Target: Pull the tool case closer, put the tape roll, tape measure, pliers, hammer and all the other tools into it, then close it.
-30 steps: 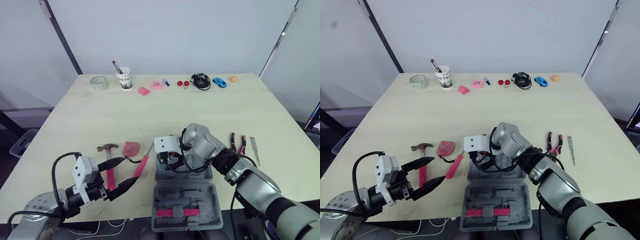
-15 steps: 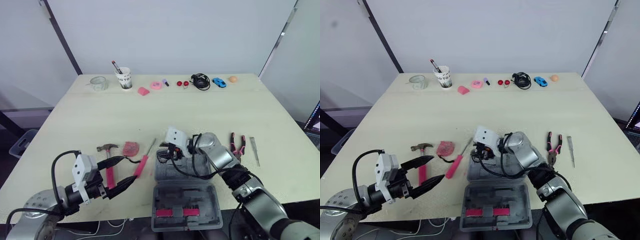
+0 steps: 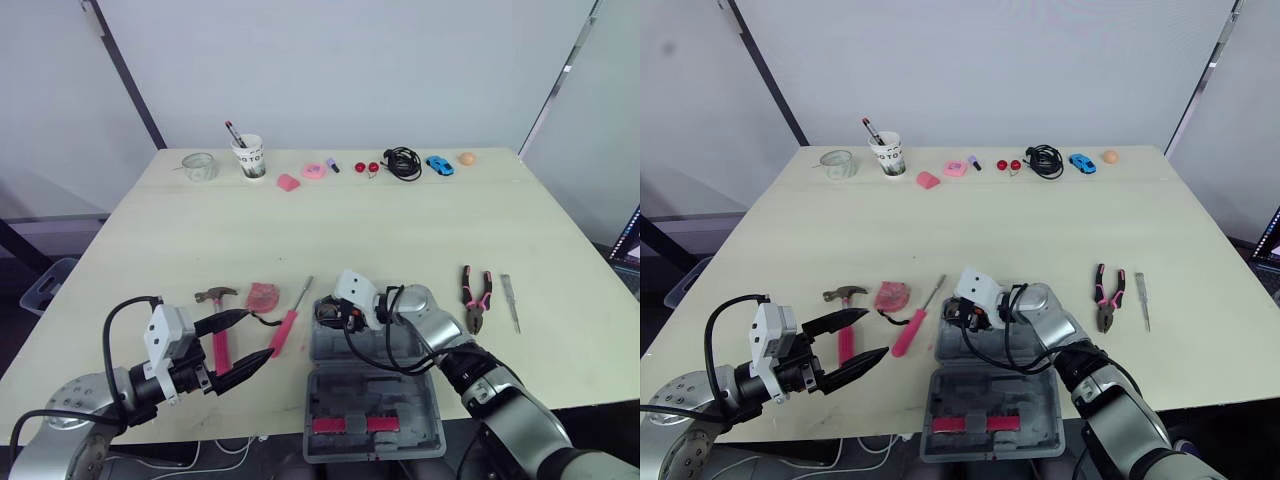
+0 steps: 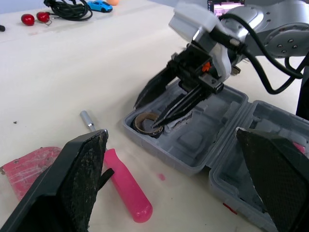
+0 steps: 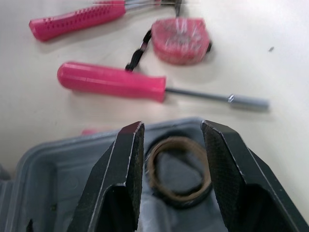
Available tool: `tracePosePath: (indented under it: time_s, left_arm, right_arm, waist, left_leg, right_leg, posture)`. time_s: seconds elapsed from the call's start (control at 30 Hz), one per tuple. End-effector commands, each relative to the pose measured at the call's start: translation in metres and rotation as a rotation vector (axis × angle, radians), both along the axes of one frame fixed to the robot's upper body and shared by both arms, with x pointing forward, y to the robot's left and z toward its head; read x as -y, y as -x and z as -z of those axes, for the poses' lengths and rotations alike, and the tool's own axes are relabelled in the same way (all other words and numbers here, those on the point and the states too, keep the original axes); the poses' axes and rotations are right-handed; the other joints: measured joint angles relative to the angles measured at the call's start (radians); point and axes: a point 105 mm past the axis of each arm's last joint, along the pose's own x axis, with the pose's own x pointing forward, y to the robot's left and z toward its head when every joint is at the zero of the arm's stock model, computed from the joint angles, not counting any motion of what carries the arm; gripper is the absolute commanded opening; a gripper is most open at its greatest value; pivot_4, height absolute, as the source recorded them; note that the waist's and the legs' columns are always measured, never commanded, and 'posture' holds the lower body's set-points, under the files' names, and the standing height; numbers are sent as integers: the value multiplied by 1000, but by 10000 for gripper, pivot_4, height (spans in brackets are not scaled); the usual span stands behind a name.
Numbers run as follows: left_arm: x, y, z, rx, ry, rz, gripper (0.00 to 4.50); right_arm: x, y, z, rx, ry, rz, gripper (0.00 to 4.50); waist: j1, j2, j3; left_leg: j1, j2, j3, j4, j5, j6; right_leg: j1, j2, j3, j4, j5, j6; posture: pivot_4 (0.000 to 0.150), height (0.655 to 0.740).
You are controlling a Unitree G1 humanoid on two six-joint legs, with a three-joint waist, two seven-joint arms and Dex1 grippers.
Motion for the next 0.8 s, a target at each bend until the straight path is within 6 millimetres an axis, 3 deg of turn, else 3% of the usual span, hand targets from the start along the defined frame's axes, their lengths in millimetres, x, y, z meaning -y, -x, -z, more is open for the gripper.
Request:
tracePosePath:
  time_s: [0.03,0.2,0.3,0.63,0.8]
  left_arm:
    - [-1,0,-6,18,-10,5,45000]
    - [-1,1,-5,16,-14,10,45000]
    - [-1,1,-4,16,-15,10,45000]
    - [-1,0,-4,15,-19,13,45000]
    - [-1,-1,-4,15,-20,15,45000]
  right_arm:
    - [-3,-4,-10,40,-39,9,19682]
    - [-2,-4,-8,20,-50,13,19682]
    - [-1,-6,-8,37,-40,24,11418]
    - [2,-10,0,-31,-69,77,11418]
    - [8,-11,16,-93,-49,112,11418]
  waist:
    - [0,0,0]
    - [0,0,0]
    - [0,0,0]
    - [0,0,0]
    - [0,0,0]
  left_leg:
    - [0,0,0,0,0,0]
    - [0,0,0,0,0,0]
    - [0,0,0,0,0,0]
    - [0,0,0,0,0,0]
    - [1,0,0,0,0,0]
  right_leg:
    - [0,0,0,0,0,0]
    - [0,0,0,0,0,0]
    - [0,0,0,0,0,0]
    - [0,0,0,0,0,0]
    - [0,0,0,1,0,0]
  posture:
    - [1500,7400]
    - [1500,7400]
    - [1500,7400]
    - [1500,7400]
    - [1500,7400]
